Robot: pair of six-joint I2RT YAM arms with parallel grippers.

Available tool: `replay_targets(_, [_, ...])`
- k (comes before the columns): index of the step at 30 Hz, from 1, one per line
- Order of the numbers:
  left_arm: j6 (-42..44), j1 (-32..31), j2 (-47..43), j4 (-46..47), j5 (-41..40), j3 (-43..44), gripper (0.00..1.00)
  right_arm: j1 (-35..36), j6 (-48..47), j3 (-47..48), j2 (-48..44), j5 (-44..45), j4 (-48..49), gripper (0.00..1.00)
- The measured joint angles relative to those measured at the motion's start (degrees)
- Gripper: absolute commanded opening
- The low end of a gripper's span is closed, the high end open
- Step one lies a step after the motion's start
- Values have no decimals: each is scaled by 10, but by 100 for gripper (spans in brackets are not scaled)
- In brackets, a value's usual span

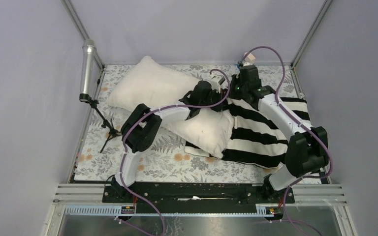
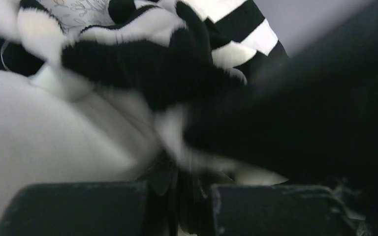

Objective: Put the pillow into the pillowcase
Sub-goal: Stuff the pillow into the pillowcase.

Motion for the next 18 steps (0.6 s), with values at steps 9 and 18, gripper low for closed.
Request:
replay_targets(9, [-47, 43, 81, -123, 38, 178, 0, 35, 1, -153, -71, -11, 55, 0])
replay_targets(18, [-29, 49, 69, -178, 12, 188, 63, 16, 15, -91, 15, -34, 40, 0])
